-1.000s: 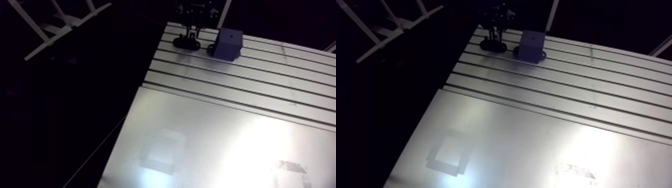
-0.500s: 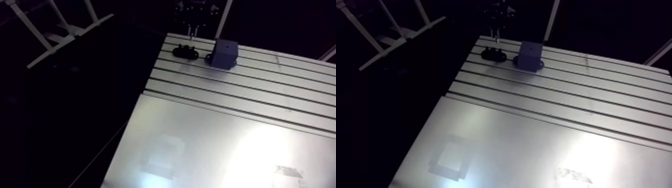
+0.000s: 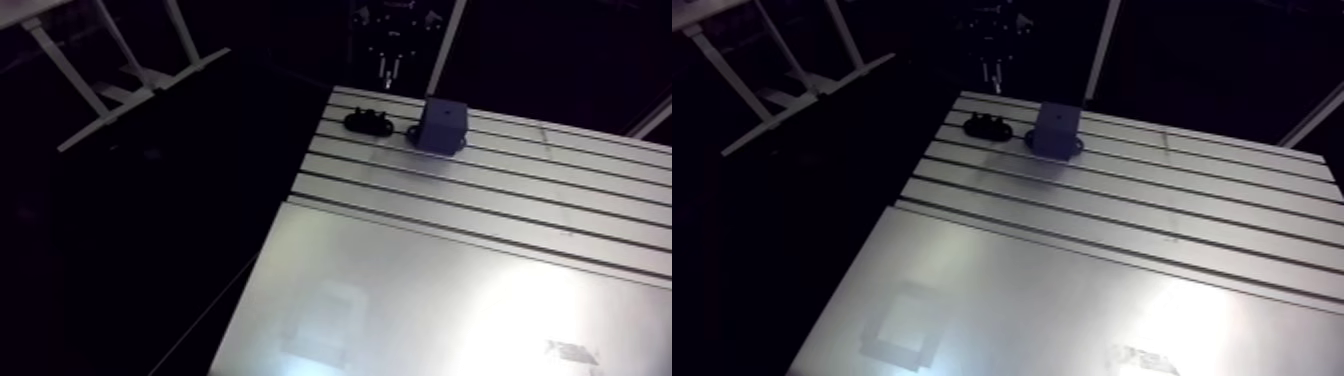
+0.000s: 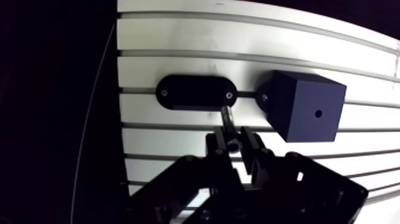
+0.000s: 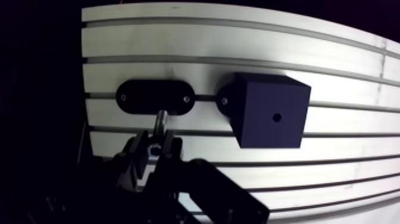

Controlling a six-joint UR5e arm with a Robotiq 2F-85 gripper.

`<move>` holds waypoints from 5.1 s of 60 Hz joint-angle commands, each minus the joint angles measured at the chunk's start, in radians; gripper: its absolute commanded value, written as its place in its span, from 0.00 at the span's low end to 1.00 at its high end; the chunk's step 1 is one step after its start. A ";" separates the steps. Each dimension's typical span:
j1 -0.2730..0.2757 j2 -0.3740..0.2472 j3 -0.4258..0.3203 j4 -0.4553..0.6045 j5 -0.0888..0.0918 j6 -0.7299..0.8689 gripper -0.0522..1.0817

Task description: Pick up the M10 bolt and insert it into the hole until fully seated.

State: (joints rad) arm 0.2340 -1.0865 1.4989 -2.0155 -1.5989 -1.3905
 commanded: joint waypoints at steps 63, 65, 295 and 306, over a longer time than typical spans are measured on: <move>-0.111 0.040 -0.232 0.482 0.021 -0.104 1.00; -0.116 0.050 -0.241 0.484 0.021 -0.104 1.00; -0.182 0.175 -0.277 0.482 0.017 -0.107 1.00; -0.182 0.169 -0.277 0.482 0.017 -0.107 1.00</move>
State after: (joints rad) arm 0.0521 -0.9135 1.2196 -1.5333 -1.5818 -1.4979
